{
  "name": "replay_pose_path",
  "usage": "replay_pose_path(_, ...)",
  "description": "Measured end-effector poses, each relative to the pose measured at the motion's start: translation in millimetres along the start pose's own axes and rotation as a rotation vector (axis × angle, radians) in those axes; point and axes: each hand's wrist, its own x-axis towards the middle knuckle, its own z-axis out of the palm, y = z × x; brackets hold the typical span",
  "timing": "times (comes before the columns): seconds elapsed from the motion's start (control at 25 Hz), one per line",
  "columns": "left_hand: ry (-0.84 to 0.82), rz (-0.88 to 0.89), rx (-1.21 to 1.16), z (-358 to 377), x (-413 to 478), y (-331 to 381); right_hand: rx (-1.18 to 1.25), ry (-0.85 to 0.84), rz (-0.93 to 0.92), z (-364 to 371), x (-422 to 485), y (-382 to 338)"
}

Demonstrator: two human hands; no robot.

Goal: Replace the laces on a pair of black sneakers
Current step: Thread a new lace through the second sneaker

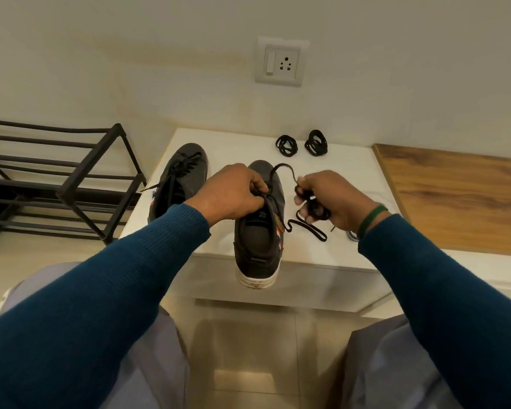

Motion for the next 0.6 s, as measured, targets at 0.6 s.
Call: replay_pose_path(0.6,-0.01,-0.011,-0.017,-0.4,7.3,-9.6,-0.907,0.095,-0.254,28.3,22.1,35.9)
